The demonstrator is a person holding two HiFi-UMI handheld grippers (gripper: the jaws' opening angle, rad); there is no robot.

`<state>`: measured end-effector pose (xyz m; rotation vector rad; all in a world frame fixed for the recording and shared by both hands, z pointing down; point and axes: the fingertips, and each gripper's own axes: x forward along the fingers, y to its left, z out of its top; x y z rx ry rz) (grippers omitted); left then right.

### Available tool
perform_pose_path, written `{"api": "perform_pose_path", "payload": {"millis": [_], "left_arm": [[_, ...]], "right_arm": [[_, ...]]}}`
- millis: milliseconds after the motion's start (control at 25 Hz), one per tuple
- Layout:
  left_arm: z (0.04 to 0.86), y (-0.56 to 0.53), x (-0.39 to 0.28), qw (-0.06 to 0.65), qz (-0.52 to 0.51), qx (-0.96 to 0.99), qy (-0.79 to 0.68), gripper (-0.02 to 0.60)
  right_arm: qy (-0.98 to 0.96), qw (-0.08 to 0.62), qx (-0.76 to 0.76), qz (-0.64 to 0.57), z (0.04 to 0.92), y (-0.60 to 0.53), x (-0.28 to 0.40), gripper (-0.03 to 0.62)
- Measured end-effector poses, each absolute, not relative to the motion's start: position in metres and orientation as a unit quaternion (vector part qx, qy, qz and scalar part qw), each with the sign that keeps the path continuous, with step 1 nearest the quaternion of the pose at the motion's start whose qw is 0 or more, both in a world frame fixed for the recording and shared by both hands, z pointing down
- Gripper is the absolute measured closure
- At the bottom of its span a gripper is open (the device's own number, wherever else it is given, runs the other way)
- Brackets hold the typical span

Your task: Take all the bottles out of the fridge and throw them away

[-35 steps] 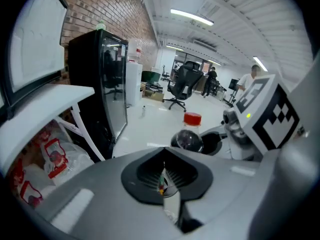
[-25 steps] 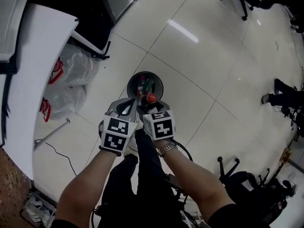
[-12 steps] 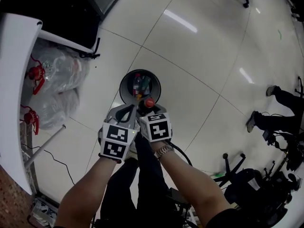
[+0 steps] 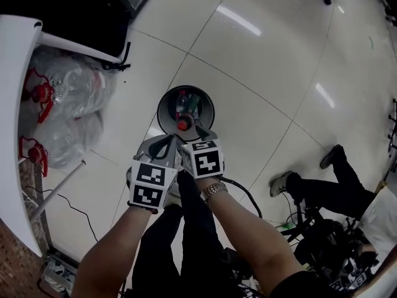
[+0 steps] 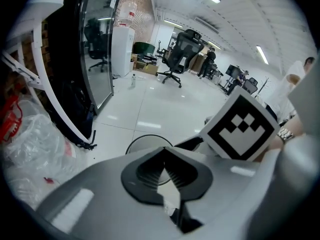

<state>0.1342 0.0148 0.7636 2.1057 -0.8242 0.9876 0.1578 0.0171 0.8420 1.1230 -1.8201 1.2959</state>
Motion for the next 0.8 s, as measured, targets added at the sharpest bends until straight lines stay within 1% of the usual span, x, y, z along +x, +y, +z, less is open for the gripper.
{"api": "perform_pose_path", "payload": {"millis": [80,240,440,800], "left_arm": [[0.761,0.013,0.131,0.332,0.377,0.804,-0.318,0.578],[0.751,0.01,0.125,0.331,0.373,0.804,-0.325,0.578],[0.734,0.005,0.113,0.325,0.367,0.803,-0.338,0.578],[0.669,0.008,0.084,0.309,0.347,0.803,-0.373,0.578]], "right_arm": [[-0.693,0.316,0.425,0.488,0.839,0.017,0.157,0.281],[-0.694,0.319,0.425,0.485,0.826,0.018,0.155,0.307],[-0.699,0.33,0.423,0.473,0.815,0.022,0.153,0.316],[-0.729,0.318,0.415,0.442,0.737,0.024,0.131,0.324]]}}
